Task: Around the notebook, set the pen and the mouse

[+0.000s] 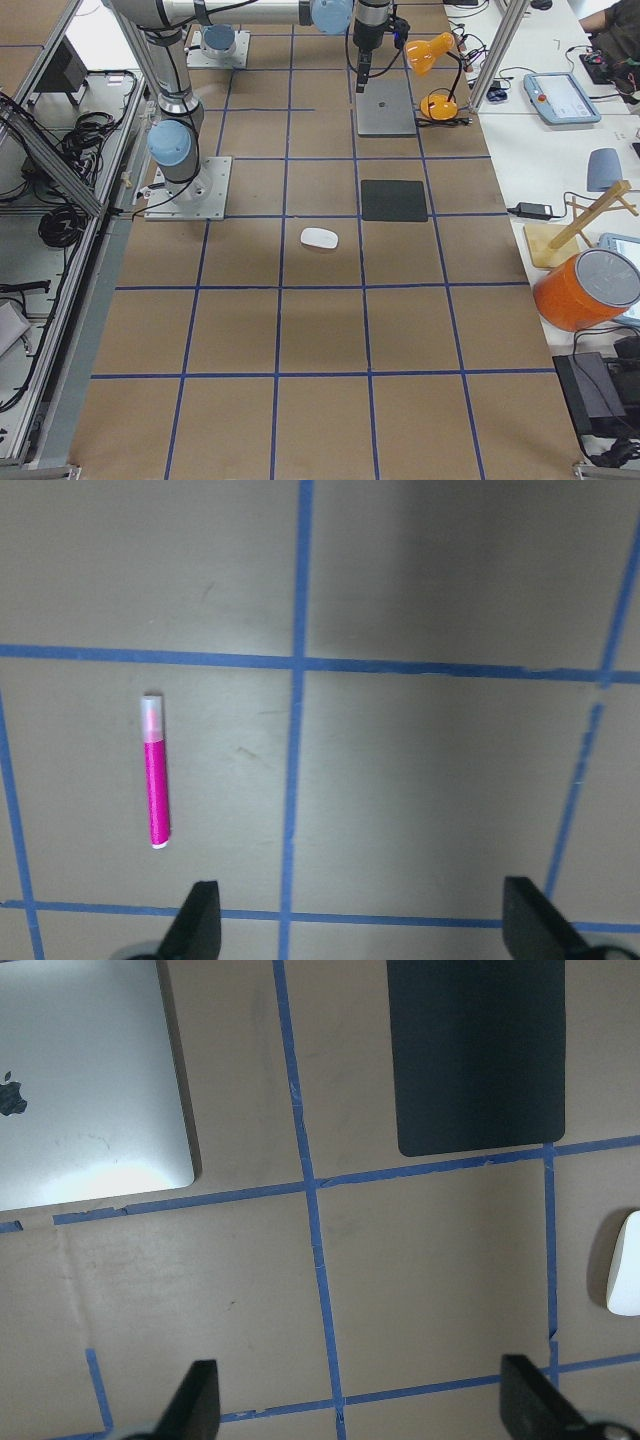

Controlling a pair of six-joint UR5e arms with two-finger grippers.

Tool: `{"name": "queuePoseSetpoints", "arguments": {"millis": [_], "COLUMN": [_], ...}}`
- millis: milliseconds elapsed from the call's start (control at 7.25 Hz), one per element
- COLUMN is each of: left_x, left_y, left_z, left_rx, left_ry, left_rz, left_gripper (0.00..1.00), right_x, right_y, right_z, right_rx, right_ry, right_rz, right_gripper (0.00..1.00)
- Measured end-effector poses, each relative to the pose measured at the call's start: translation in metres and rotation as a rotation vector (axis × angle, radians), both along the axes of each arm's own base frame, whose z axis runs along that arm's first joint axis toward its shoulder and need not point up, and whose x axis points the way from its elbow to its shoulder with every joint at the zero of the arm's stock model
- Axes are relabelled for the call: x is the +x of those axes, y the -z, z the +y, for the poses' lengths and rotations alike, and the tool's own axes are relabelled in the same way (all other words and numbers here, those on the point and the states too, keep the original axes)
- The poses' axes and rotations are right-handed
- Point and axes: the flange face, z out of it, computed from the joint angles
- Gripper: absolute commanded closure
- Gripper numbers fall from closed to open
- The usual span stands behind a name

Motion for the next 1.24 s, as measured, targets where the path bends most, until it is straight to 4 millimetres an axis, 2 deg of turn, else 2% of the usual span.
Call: {"name": "queuePoseSetpoints", "arguments": {"millis": [138,276,414,552,828,966,1241], "left_x": [-0.043,-0.076,-0.091,-0.097,-0.1,-0.1,-0.096], "left_y": [-0.018,-0.023,-0.02,-0.015,-0.013,-0.013,-0.016], "left_z": [0.012,0.026,0.035,0.039,0.043,0.044,0.046], "left_rx": [-0.028,-0.039,-0.035,-0.028,-0.026,-0.028,-0.03], "left_ry": [0.001,-0.025,-0.04,-0.046,-0.05,-0.05,-0.056], "left_rz": [-0.008,-0.014,-0.016,-0.016,-0.013,-0.015,-0.02], "left_gripper": [0.0,0.0,0.0,0.0,0.0,0.0,0.0], "right_x": [0.0,-0.001,-0.001,-0.002,-0.016,-0.044,-0.149], "right_y": [0.001,0.002,0.003,0.005,0.013,0.027,0.079], "right_z": [0.0,0.0,0.0,0.0,-0.003,-0.004,0.002], "right_rx": [0.001,0.003,0.005,0.007,0.024,0.055,0.106], "right_ry": [-0.003,-0.008,-0.011,-0.01,-0.018,-0.028,-0.028], "right_rz": [0.0,0.0,-0.001,-0.001,-0.001,-0.008,-0.048], "right_gripper": [0.0,0.0,0.0,0.0,0.0,0.0,0.0]}}
